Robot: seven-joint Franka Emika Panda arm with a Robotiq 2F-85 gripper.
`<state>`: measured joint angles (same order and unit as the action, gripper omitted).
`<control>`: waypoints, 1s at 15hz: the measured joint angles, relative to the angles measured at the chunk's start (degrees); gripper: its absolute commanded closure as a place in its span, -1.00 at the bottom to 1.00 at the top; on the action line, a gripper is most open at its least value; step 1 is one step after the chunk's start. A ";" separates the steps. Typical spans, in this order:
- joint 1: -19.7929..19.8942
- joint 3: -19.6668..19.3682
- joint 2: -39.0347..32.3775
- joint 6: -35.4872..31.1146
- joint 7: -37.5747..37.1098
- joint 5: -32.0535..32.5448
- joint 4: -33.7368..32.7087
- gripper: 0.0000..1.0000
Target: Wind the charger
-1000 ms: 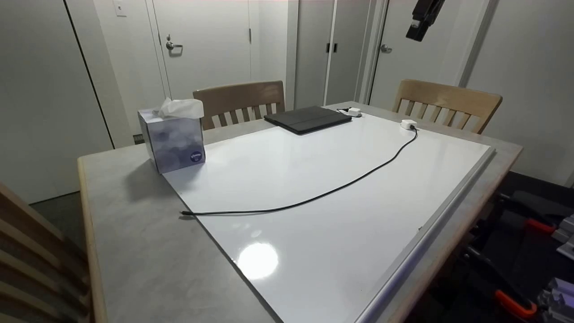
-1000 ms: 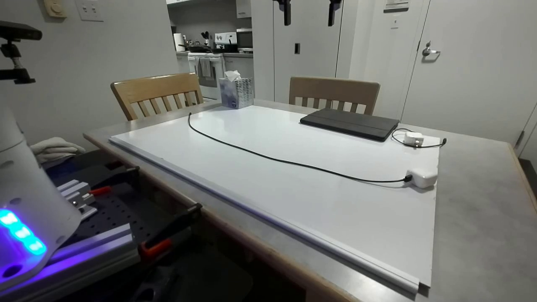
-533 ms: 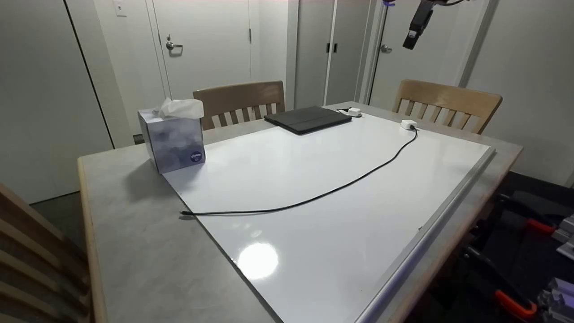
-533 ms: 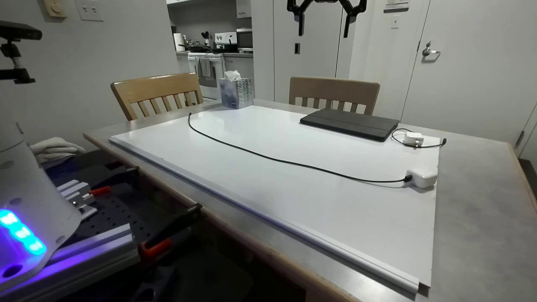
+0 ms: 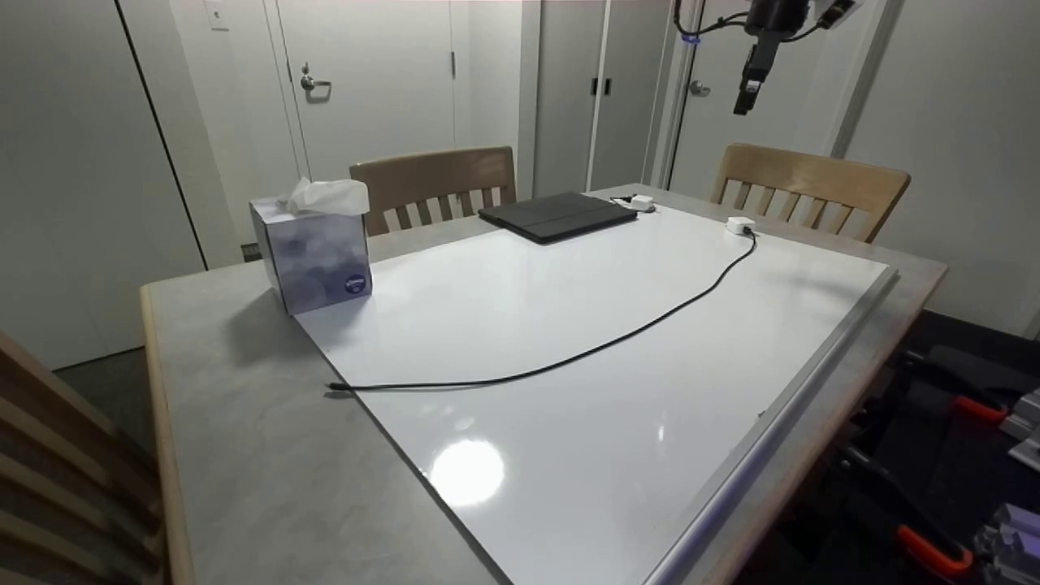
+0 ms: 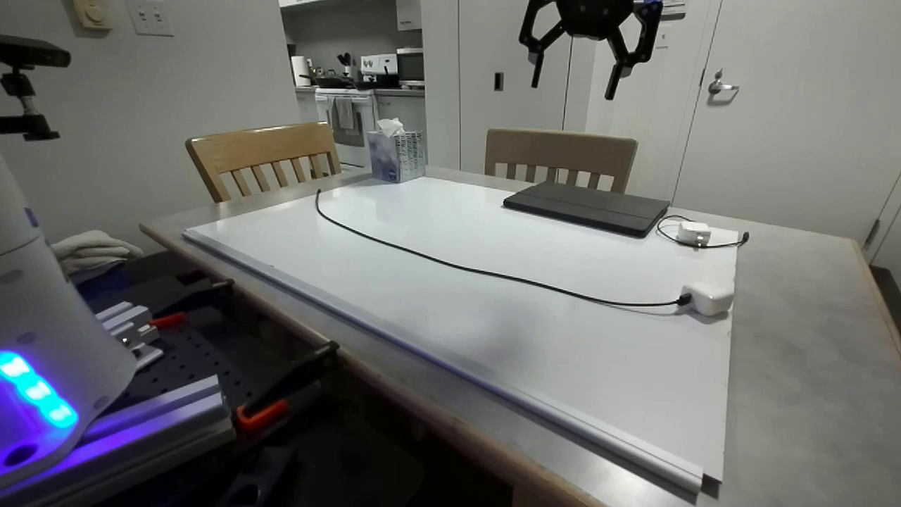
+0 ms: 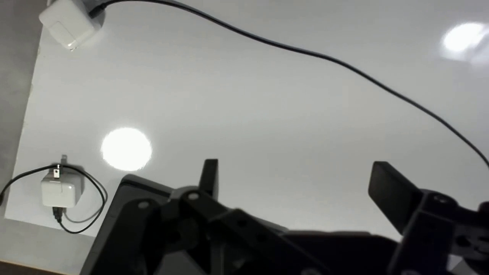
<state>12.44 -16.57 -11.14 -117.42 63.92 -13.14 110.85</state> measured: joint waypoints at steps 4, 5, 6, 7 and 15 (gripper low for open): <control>0.98 1.00 -0.53 0.45 -0.19 0.06 -0.73 -1.00; 0.98 1.13 -0.51 0.45 -0.26 0.06 -0.73 -1.00; 0.99 1.15 -0.51 0.45 -0.27 0.06 -0.73 -1.00; 0.99 1.15 -0.50 0.45 -0.27 0.06 -0.72 -1.00; 1.82 2.73 -6.10 -1.51 -12.26 -1.07 -4.45 -1.00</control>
<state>14.26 -13.84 -17.24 -118.93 51.66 -14.22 106.40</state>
